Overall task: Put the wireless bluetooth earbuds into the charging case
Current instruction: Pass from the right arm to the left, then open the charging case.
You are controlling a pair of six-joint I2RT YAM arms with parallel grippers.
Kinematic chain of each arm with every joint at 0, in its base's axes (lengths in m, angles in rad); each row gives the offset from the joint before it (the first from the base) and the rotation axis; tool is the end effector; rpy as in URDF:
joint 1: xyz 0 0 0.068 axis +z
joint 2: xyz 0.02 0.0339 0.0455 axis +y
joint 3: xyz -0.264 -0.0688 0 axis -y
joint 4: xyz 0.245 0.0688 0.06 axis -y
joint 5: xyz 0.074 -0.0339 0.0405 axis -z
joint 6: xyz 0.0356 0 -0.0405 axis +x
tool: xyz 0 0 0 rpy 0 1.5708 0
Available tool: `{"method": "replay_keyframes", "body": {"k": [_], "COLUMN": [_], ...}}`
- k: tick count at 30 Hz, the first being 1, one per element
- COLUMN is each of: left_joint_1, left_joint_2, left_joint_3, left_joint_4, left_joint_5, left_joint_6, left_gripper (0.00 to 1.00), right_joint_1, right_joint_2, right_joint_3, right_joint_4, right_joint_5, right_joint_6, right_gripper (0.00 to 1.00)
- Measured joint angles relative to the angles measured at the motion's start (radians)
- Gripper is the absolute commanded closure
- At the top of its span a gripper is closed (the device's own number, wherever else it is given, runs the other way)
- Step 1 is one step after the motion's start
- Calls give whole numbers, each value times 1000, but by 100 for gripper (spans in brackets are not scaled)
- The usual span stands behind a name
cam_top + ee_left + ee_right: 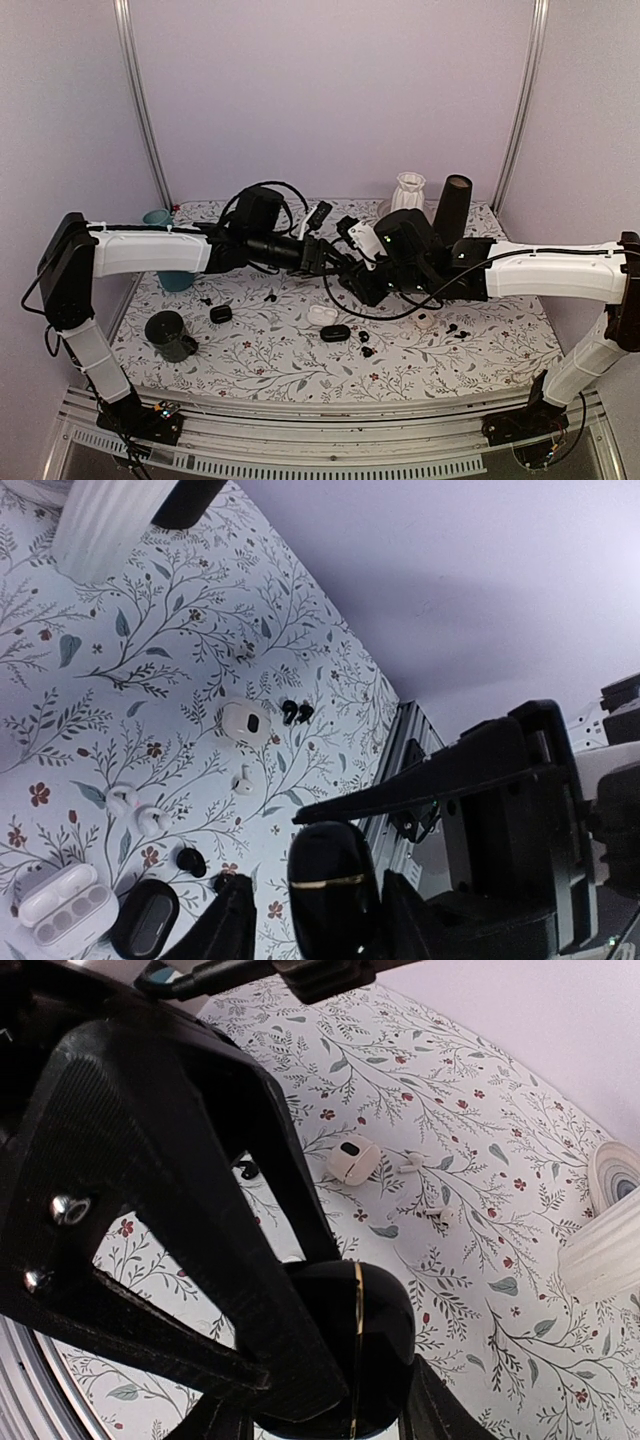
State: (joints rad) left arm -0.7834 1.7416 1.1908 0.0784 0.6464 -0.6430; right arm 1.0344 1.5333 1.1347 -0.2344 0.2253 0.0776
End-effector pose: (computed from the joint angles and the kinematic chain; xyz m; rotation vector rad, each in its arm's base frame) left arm 0.2656 -0.2948 0.2500 0.6219 2.2262 -1.4802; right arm 0.1841 0.2941 0.2732 -0.9039 2.0177 0.3781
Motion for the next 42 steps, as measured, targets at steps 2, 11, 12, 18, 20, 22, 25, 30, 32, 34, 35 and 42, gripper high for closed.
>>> {"method": "replay_keyframes", "body": {"k": [2,11,12,18,20,22,25,30,32,34,35,42], "left_joint_1": [0,-2,-2,7,16,31,61,86,87,87,87,84], "left_joint_2": [0,0,0,-42,-73,-107,-166,-246,-259,-266,-270,-316], "left_joint_3": [0,2,0,-56,-83,-108,-151,-209,-210,-210,-211,-229], "left_joint_4": [5,34,40,90,113,137,188,309,338,356,359,423], "left_joint_5": [-4,-7,-6,-13,-15,-19,-26,-33,-36,-48,-56,-47], "left_joint_6": [0,-23,-19,-5,-1,1,3,-3,-7,-10,-12,22], "left_gripper": [71,100,100,100,100,100,100,100,100,100,100,100], "right_joint_1": [0,0,0,-2,-11,-23,-55,-95,-100,-100,-101,-116], "right_joint_2": [0,0,0,-28,-54,-82,-157,-253,-261,-261,-258,-231], "right_joint_3": [0,0,-1,-21,-39,-57,-117,-196,-193,-183,-172,-126], "right_joint_4": [0,3,8,47,67,89,170,322,377,406,415,500], "right_joint_5": [-1,7,6,-8,-23,-43,-85,-139,-159,-184,-201,-336], "right_joint_6": [0,8,11,44,62,82,128,217,242,264,276,362], "right_gripper": [69,39,34,8,4,1,0,2,1,1,1,3]}}
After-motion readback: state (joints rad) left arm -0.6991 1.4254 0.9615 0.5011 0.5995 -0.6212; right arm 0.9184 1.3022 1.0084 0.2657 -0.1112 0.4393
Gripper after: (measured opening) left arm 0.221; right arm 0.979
